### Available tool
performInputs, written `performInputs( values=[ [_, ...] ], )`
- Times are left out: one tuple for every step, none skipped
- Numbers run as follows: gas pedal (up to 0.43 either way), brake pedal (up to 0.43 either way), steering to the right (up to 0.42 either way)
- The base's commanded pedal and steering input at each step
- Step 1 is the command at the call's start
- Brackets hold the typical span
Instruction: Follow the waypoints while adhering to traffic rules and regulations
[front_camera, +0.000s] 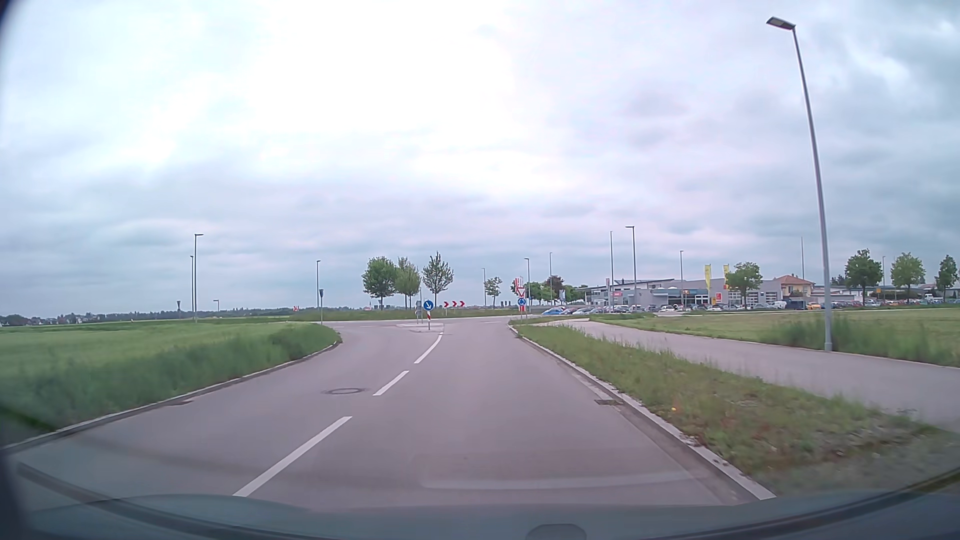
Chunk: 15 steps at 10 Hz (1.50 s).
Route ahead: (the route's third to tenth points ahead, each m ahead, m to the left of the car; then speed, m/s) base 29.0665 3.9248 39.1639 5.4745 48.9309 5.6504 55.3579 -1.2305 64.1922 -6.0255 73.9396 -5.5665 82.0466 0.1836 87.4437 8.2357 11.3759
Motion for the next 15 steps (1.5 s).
performInputs(
  values=[
    [0.0, 0.0, -0.019],
    [0.0, 0.0, -0.019],
    [0.0, 0.0, -0.018],
    [0.0, 0.0, -0.018],
    [0.0, 0.0, -0.018],
    [0.0, 0.0, -0.018],
    [0.0, 0.0, -0.018],
    [0.0, 0.0, -0.018],
    [0.0, 0.0, -0.018],
    [0.0, 0.0, -0.018],
    [0.0, 0.0, -0.018],
    [0.0, 0.0, -0.018],
    [0.0, 0.0, -0.018],
    [0.0, 0.0, -0.018],
    [0.0, 0.0, -0.018]
  ],
)
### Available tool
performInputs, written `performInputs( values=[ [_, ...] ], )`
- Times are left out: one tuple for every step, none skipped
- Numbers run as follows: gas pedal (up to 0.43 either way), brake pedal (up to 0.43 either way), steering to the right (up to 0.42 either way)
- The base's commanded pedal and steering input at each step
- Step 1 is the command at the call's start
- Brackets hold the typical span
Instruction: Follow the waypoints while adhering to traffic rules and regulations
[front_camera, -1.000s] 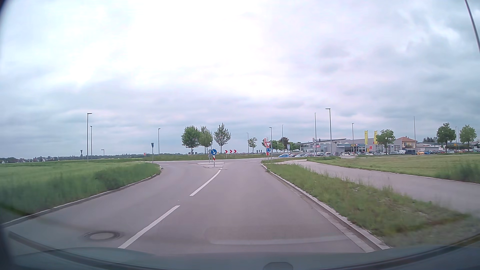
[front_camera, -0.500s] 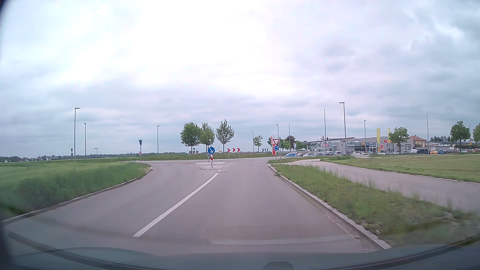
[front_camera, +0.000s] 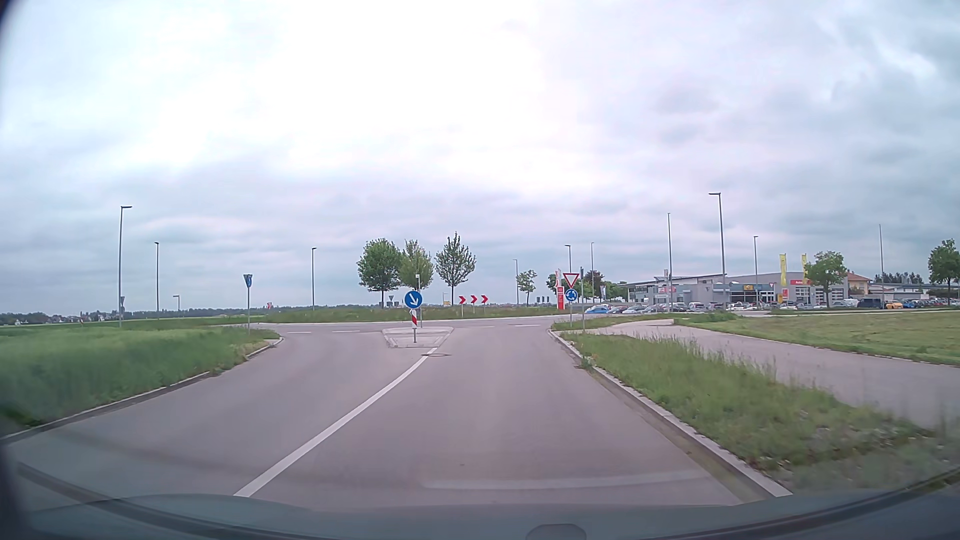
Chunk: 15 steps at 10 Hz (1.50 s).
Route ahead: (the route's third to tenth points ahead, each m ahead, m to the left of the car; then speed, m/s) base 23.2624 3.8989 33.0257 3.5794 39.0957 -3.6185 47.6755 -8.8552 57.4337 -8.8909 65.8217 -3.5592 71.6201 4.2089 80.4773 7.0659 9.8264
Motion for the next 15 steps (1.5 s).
performInputs(
  values=[
    [0.0, 0.0, -0.018],
    [0.0, 0.0, -0.018],
    [0.0, 0.0, -0.018],
    [0.0, 0.0, -0.018],
    [0.0, 0.0, -0.018],
    [0.0, 0.0, -0.017],
    [0.0, 0.0, -0.016],
    [0.0, 0.0, -0.013],
    [0.0, 0.0, -0.009],
    [0.0, 0.0, -0.006],
    [0.0, 0.0, -0.004],
    [0.0, 0.0, -0.004],
    [0.0, 0.0, -0.004],
    [0.0, 0.0, -0.004],
    [0.0, 0.0, -0.004]
  ],
)
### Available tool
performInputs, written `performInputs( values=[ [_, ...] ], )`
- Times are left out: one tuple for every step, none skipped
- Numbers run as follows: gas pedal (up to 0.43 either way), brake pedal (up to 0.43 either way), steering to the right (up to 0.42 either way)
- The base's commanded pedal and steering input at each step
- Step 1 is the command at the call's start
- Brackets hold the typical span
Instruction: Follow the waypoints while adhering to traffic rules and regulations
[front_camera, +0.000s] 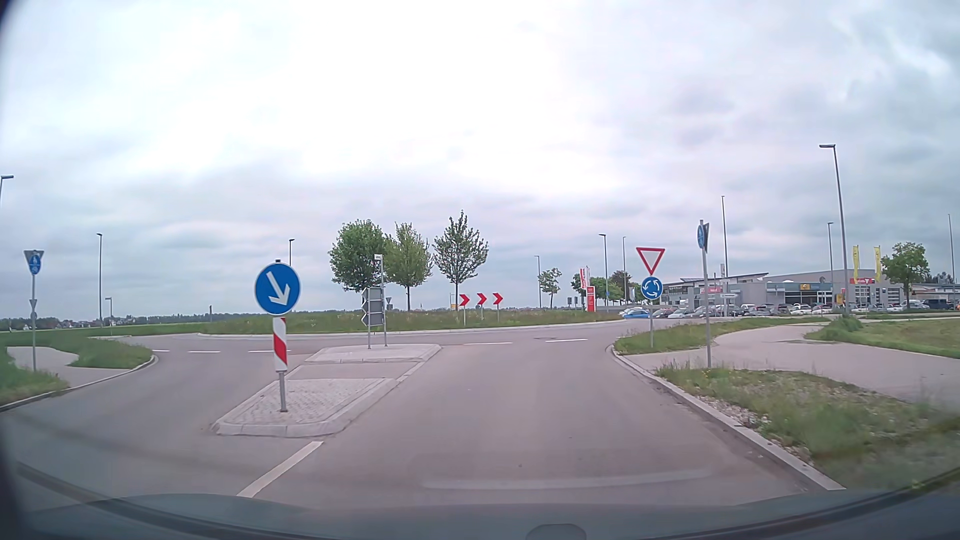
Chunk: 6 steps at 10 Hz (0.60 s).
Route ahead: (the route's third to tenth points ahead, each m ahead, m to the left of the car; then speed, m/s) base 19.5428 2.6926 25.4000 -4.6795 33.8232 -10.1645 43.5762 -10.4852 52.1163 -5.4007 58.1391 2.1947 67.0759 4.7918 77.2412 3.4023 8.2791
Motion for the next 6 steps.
performInputs(
  values=[
    [0.0, 0.0, -0.004],
    [0.0, 0.0, -0.004],
    [0.0, 0.0, -0.004],
    [0.028, 0.0, -0.002],
    [0.047, 0.0, 0.002],
    [0.059, 0.0, 0.015]
  ],
)
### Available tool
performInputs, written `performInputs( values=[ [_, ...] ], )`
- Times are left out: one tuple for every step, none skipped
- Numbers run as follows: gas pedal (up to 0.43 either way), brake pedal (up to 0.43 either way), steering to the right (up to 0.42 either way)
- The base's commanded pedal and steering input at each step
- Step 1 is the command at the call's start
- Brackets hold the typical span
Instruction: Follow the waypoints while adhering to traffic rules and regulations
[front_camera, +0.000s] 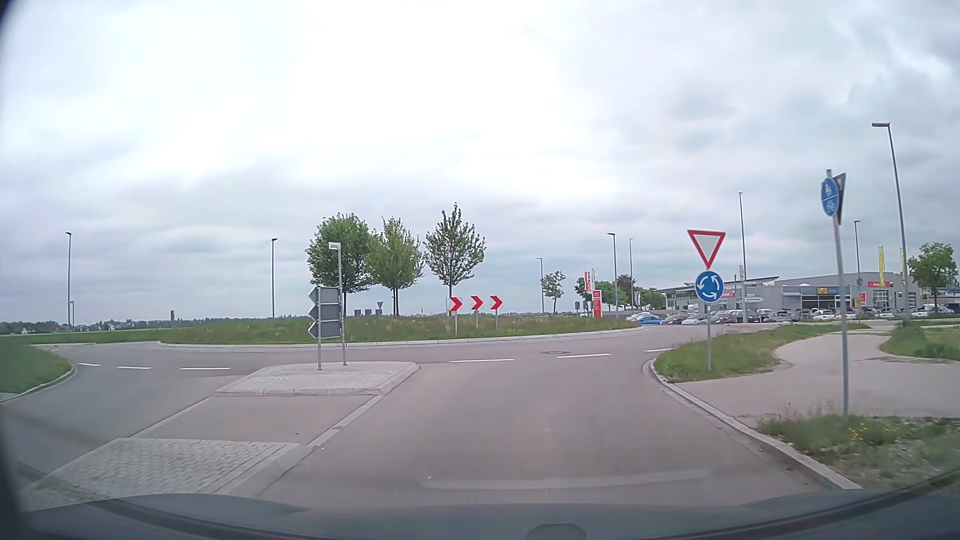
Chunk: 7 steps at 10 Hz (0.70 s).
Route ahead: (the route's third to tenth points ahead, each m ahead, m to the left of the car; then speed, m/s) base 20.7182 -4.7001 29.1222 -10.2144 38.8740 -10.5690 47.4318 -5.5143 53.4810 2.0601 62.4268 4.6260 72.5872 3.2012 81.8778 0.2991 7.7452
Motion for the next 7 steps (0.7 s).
performInputs(
  values=[
    [0.067, 0.0, 0.023],
    [0.079, 0.0, 0.03],
    [0.079, 0.0, 0.036],
    [0.087, 0.0, 0.042],
    [0.087, 0.0, 0.048],
    [0.098, 0.0, 0.057],
    [0.098, 0.0, 0.064]
  ],
)
